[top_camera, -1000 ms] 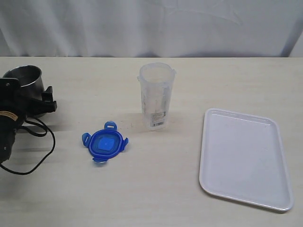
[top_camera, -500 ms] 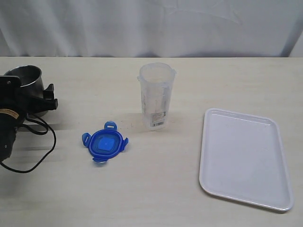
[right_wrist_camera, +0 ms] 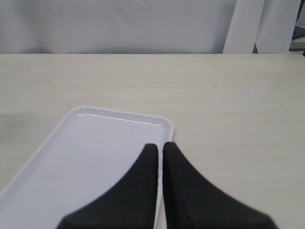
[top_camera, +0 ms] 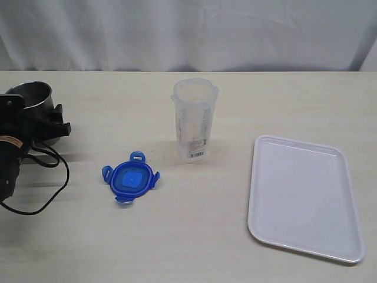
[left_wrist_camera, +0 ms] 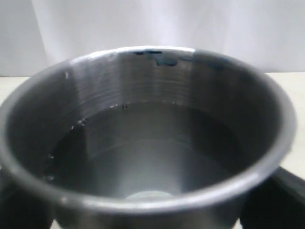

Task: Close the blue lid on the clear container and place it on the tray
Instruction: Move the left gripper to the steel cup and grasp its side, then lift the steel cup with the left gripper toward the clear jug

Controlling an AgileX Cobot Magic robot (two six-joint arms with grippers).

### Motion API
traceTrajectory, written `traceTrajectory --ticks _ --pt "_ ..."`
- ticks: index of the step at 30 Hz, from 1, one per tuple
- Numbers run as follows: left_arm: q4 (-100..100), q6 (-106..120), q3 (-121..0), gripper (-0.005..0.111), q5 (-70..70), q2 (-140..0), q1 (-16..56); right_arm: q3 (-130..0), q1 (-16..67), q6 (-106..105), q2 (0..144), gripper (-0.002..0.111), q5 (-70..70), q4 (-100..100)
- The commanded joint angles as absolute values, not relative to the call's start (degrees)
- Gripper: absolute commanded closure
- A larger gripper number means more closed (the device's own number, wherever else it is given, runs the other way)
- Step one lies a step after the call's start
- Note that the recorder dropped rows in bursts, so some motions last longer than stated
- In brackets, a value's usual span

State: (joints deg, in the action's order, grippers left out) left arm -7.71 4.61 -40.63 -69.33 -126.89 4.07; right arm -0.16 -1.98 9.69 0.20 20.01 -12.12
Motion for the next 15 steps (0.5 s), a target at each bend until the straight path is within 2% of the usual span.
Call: traceTrajectory --ticks 1,2,7,10,11,15 --pt "-8.3 4.5 -40.8 0.045 -70.0 -126.9 3.9 0.0 -1.8 9.9 0.0 0.104 20.0 -11.9" --pt "-8.4 4.5 -40.8 0.057 -70.0 -126.9 3.9 0.0 -1.8 9.9 0.0 0.104 20.0 -11.9" --pt "-7.5 3.3 -40.8 0.079 -70.0 -126.9 3.9 0.0 -1.8 9.9 0.0 0.104 20.0 -11.9" --pt "-5.9 1.2 -40.8 0.103 -70.0 -126.9 3.9 0.0 -1.8 9.9 0.0 0.104 20.0 -11.9" --pt "-5.0 1.2 -40.8 0.107 -70.0 -126.9 3.9 0.0 -1.8 9.9 0.0 0.104 20.0 -11.9" --pt "-4.6 1.2 -40.8 0.107 -66.2 -124.6 3.9 0.0 -1.8 9.9 0.0 0.104 20.0 -11.9"
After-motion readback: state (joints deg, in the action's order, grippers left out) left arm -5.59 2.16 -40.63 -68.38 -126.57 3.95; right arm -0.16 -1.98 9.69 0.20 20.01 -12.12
